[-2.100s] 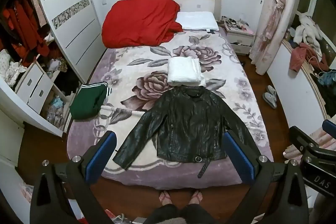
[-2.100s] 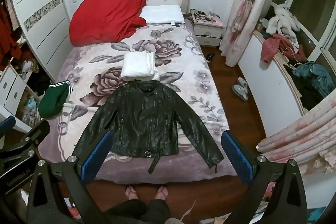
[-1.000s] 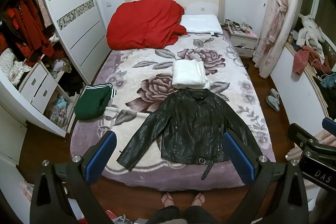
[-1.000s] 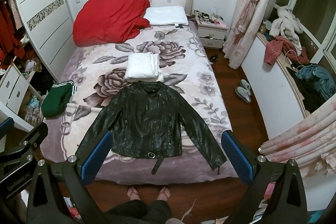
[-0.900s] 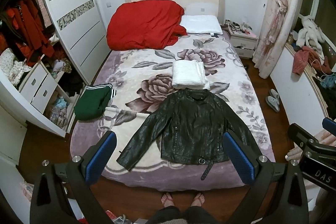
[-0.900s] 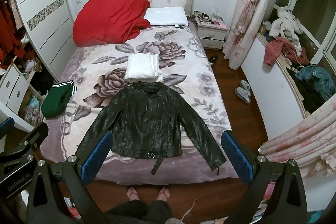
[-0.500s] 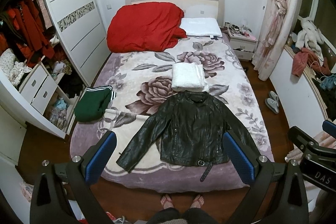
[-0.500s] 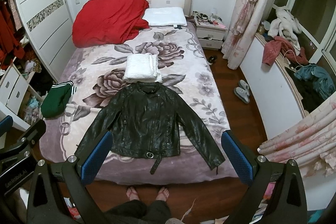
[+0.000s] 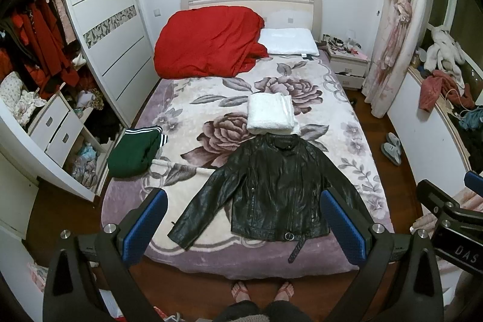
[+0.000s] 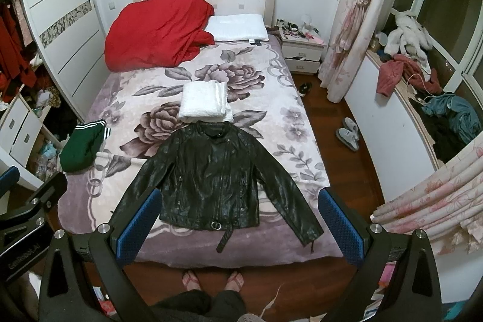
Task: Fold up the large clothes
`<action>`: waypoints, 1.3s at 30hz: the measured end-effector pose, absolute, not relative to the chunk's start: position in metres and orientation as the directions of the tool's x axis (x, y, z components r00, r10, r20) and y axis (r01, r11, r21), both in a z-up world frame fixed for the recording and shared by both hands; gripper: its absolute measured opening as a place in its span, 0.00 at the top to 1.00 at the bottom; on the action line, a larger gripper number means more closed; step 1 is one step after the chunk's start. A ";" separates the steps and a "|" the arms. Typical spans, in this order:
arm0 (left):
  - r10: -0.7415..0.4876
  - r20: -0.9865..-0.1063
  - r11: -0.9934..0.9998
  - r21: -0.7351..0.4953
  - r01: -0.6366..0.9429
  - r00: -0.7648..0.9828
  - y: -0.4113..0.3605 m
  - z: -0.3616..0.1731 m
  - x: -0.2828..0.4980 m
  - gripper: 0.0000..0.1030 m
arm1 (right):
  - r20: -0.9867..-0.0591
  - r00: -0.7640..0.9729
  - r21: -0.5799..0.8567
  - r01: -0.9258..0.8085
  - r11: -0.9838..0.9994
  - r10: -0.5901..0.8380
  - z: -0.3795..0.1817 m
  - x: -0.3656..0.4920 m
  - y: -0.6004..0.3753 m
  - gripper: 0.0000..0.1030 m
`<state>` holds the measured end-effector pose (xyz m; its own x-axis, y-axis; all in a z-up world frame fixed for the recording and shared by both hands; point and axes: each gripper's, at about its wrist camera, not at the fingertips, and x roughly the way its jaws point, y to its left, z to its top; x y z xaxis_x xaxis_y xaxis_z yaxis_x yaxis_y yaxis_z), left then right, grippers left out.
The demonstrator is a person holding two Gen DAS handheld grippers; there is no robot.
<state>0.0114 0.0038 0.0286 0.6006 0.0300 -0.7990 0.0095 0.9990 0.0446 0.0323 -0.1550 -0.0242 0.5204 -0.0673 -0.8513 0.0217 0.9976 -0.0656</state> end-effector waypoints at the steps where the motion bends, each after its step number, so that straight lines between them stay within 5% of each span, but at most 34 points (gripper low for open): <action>1: 0.031 -0.799 0.999 0.045 0.009 0.601 0.004 0.028 0.011 0.00 | -0.851 0.521 -0.065 0.023 0.998 -0.067 -0.024 0.033 -0.155 0.00; 39: 0.031 -0.786 0.999 0.043 0.004 0.618 -0.006 0.029 0.018 0.00 | -0.852 0.518 -0.058 0.045 0.997 -0.073 -0.019 0.036 -0.157 0.00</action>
